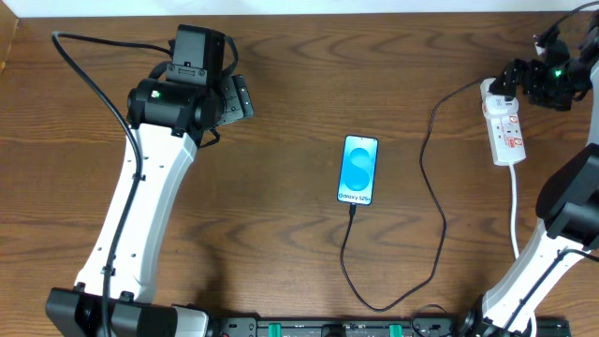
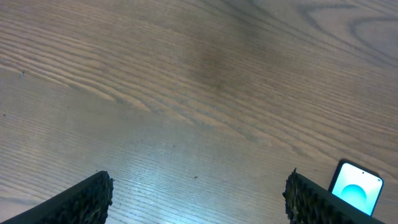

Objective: Plug charger to phone and switch on socket

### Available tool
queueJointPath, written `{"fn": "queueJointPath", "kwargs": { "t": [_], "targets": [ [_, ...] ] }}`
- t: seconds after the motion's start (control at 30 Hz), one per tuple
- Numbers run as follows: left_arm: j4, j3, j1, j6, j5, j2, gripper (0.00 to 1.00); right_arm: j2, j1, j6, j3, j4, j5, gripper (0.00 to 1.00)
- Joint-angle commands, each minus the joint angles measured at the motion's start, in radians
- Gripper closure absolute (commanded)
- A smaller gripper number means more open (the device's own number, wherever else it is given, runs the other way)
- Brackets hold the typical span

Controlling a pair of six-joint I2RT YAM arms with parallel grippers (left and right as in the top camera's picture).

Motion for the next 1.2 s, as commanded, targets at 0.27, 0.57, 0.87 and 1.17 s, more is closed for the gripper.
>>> {"fn": "queueJointPath", "kwargs": {
  "t": [0.27,0.57,0.87,1.17],
  "targets": [
    [-0.003,0.003,-0.001,0.009,-0.014,-0.015,0.12,0.006,0.003,-0.019,-0.045,0.088,0.069,0.01],
    [-0.002,0.003,-0.001,0.009,-0.013,-0.015,0.12,0.006,0.004,0.007,-0.220,0.209,0.051,0.01],
    [-0.003,0.003,-0.001,0.009,-0.013,-0.015,0.12,0.006,0.012,0.007,-0.317,0.300,-0.025,0.01],
    [-0.003,0.003,-0.001,0.009,-0.014,-0.015,0.12,0.006,0.012,-0.005,-0.317,0.353,0.010,0.01]
  ]
}}
